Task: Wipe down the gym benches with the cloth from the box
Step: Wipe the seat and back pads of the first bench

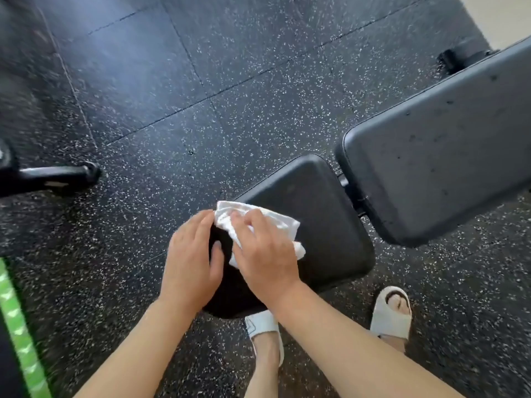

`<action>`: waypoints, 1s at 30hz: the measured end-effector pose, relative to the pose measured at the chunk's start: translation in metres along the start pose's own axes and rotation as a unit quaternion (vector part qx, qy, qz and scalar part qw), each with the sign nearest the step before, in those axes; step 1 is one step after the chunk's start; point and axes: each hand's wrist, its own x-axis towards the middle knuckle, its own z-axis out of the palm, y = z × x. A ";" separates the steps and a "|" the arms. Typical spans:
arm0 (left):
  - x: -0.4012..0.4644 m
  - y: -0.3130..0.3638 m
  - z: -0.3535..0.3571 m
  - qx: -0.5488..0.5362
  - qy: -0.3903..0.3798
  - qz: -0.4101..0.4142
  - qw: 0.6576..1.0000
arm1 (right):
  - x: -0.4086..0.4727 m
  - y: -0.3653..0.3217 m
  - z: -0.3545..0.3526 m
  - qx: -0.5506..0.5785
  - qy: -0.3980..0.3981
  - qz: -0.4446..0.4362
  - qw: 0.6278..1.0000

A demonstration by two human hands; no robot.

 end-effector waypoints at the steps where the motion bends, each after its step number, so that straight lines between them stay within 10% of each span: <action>1: -0.011 -0.007 -0.004 -0.011 0.002 -0.033 0.999 | -0.009 -0.012 0.006 0.005 -0.004 -0.037 0.999; 7: -0.043 -0.004 -0.008 -0.048 0.020 -0.127 0.990 | -0.006 0.020 -0.002 0.000 -0.038 -0.263 0.964; 17: -0.037 0.032 0.012 -0.080 0.093 -0.196 0.973 | 0.068 0.059 -0.021 -0.055 -0.032 -0.042 0.997; 24: -0.028 0.050 0.016 -0.052 0.105 -0.079 0.990 | -0.026 0.091 -0.046 0.031 -0.105 -0.290 0.951; 30: 0.003 0.113 0.042 -0.048 0.089 -0.009 0.995 | 0.024 0.157 -0.077 -0.041 -0.054 -0.208 0.976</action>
